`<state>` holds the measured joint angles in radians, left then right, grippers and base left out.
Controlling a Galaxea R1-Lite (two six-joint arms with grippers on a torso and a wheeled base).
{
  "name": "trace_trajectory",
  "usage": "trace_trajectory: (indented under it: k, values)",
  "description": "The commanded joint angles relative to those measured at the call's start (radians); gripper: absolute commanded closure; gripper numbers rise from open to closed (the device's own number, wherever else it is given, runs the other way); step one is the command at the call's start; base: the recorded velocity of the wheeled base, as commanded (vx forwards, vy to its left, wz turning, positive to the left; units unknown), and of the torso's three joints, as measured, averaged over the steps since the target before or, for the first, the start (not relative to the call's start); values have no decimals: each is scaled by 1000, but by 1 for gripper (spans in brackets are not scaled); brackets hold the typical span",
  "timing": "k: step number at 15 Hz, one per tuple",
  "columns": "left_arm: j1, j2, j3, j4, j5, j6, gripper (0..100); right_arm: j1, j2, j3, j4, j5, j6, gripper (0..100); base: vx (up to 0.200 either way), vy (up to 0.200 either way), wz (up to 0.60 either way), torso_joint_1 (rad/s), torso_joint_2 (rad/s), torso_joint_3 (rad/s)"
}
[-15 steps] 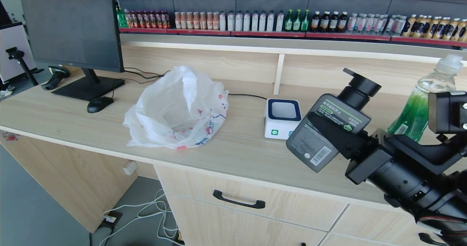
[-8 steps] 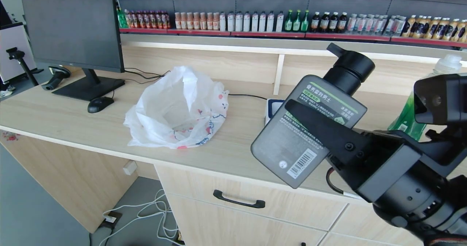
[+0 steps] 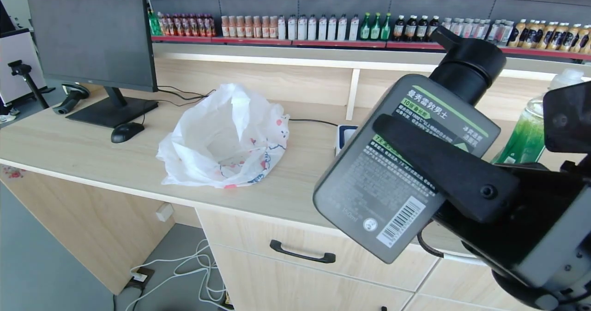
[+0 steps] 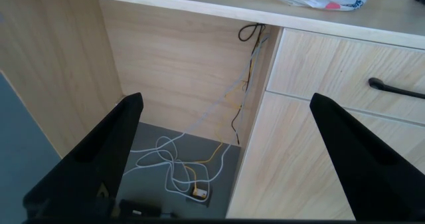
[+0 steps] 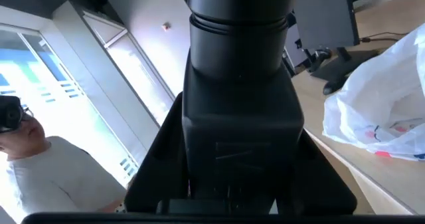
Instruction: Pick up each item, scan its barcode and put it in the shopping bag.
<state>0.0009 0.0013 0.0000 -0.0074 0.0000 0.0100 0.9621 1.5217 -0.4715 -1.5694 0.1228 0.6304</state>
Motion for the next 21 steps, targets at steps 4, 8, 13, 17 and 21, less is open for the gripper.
trace_trajectory:
  k: [4, 8, 13, 17, 21]
  values:
    - [1, 0, 0, 0, 0, -1, 0, 7, -35, 11, -1, 1, 3, 100, 0, 0, 0, 0, 0, 0]
    - [-1, 0, 0, 0, 0, -1, 0, 9, -35, 14, -1, 1, 3, 100, 0, 0, 0, 0, 0, 0]
    - [-1, 0, 0, 0, 0, -1, 0, 9, -35, 13, -1, 1, -5, 100, 0, 0, 0, 0, 0, 0]
    - [1, 0, 0, 0, 0, -1, 0, 9, -35, 14, -1, 5, -54, 100, 0, 0, 0, 0, 0, 0]
    - [1, 0, 0, 0, 0, -1, 0, 6, -35, 53, -1, 24, -159, 100, 0, 0, 0, 0, 0, 0]
